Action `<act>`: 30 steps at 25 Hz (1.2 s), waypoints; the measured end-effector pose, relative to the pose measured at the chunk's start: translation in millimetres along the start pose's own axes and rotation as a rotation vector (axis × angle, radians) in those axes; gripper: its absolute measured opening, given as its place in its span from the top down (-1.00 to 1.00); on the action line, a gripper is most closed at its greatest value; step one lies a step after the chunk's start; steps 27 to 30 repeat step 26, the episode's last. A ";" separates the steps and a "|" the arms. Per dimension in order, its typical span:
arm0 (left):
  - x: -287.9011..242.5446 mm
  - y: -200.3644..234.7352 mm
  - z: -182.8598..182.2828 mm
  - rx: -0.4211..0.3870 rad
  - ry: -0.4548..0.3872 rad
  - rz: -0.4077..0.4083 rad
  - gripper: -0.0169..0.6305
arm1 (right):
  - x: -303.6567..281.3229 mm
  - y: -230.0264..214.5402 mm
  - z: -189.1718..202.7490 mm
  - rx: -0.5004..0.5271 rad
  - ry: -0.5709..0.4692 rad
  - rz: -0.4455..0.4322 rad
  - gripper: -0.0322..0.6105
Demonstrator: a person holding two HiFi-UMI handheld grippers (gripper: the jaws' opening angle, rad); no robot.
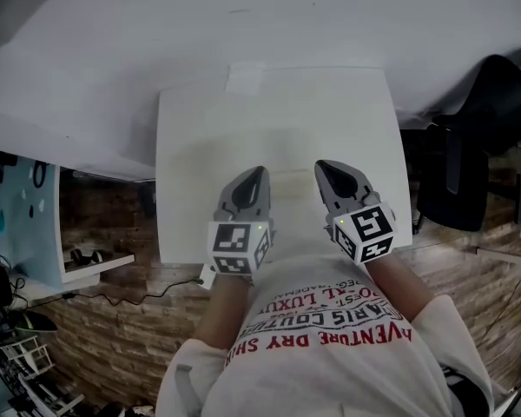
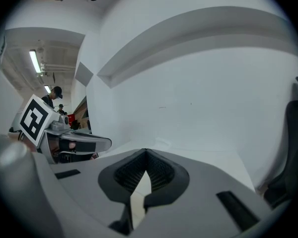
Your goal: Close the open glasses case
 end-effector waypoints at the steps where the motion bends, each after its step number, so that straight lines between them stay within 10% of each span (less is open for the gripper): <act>1: 0.2 -1.0 -0.2 -0.001 -0.001 0.001 0.95 | 0.2 0.5 0.5 0.001 0.002 -0.002 0.86; 30: 0.2 -1.7 11.2 0.013 0.021 0.011 0.95 | -9.5 10.2 15.3 0.035 0.055 0.016 0.86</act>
Point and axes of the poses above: the fingertips, and each gripper's own axes: x backward along the fingers, y to its left, z out of its underside, the point moved 1 cm from there along x, backward along the fingers, and after that the axes turned 9 degrees about y, right-handed, at the moved point
